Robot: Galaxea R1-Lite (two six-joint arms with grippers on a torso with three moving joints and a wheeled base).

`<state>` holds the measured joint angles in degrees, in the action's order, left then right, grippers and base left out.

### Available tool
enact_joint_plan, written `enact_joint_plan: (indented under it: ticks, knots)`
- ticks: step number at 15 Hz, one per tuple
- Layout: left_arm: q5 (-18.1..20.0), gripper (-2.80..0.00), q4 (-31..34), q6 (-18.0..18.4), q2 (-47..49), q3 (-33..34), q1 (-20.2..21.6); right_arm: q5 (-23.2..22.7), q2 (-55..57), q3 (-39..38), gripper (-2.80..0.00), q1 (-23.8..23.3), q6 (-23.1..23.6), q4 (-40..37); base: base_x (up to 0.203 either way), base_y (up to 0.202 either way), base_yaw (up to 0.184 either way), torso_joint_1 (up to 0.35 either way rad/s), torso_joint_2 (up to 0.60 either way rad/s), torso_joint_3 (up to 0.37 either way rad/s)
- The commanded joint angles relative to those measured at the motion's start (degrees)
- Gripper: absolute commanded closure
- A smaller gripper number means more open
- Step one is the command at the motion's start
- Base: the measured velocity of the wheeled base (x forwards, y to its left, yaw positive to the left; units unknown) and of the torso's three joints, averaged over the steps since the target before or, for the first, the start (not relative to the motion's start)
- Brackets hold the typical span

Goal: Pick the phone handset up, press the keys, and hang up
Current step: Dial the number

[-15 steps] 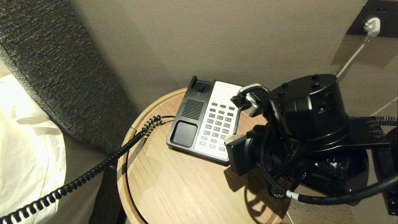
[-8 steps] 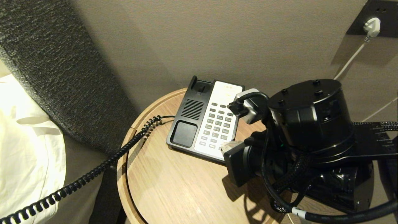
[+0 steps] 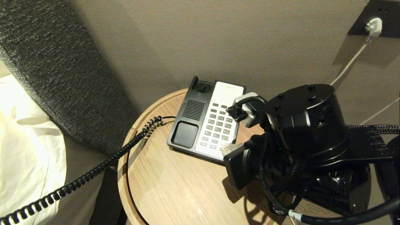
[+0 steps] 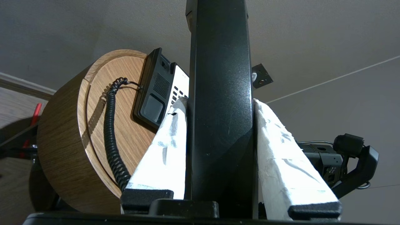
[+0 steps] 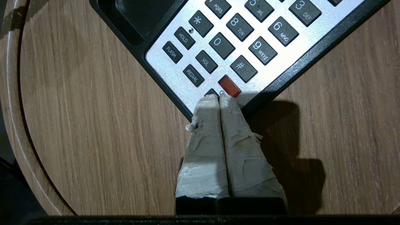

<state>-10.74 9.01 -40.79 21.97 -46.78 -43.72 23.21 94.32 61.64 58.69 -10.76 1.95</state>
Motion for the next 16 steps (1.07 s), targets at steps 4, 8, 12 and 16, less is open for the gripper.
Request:
enact_joint_plan:
  ticks: [4, 8, 12, 16]
  knots:
    - [-0.07, 0.0, 0.04, -0.26, 0.01, 0.02, -0.05, 0.16, 0.87, -0.02, 0.0, 0.03, -0.05, 0.33, 0.0, 0.0, 0.0, 0.0, 0.0, 0.0]
    - [-0.07, 0.0, -0.04, -0.26, 0.01, 0.02, -0.04, 0.25, 1.22, -0.02, 0.0, -0.06, 0.04, 0.69, 0.0, 0.0, 0.0, 0.0, 0.0, 0.0]
    - [-0.07, 0.0, -0.04, -0.26, -0.08, 0.11, -0.02, 0.43, 1.31, -0.55, 0.0, -0.06, 0.13, 0.77, 0.0, 0.0, 0.0, 0.0, 0.0, 0.0]
    - [-0.07, 0.0, 0.04, -0.31, -0.17, 0.11, -0.01, 0.25, 0.95, -0.82, 0.0, 0.03, 0.04, 0.77, 0.0, 0.0, 0.0, 0.0, 0.0, 0.0]
